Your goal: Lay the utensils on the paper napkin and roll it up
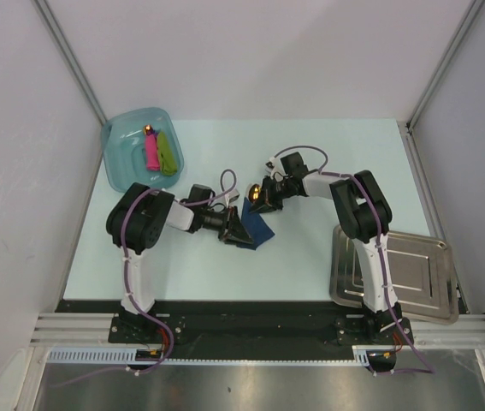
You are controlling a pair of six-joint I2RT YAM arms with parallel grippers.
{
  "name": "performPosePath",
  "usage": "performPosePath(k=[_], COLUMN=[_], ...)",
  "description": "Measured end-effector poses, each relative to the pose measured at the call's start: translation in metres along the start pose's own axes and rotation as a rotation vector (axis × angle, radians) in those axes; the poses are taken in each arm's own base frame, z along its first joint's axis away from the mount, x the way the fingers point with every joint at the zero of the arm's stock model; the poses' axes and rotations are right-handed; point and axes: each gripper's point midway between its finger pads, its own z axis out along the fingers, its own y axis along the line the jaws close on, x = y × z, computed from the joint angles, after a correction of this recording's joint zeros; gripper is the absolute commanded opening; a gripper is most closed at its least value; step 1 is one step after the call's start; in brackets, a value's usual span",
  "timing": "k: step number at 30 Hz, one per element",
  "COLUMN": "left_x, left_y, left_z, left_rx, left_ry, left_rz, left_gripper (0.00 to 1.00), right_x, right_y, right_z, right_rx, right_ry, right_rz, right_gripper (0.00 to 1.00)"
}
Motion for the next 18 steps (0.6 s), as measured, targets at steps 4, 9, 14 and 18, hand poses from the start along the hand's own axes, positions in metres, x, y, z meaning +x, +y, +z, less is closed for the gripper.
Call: performPosePath(k=[4,9,14,18], left_x=[-0.010,-0.033,-0.062,-0.079], left_y=[-0.008,-0.030,-0.051,-0.058], left_z=[-0.008,-0.033,-0.074,-0.099], left_rx=[-0.038,-0.084,-0.136,-0.184], left_ry=[-0.050,-0.158,-0.307,-0.391], left_rz=[0.059,0.162,0.259,0.330], left_gripper=[0.51,0.61,0.65,0.65], right_x=[-0.002,-0.005,-0.015,-0.022], right_y=[0.003,0.010,0.035,0.054], right_z=[0.000,-0.001,-0.015,-0.026], right_rx=[-0.011,-0.027,-0.056,-0.080], right_ry=[-0.003,-0.014,-0.062,-0.097], right_rz=[-0.010,-0.035,-0.118,-0.188], right_gripper=[0.00,0.00,0.00,0.00])
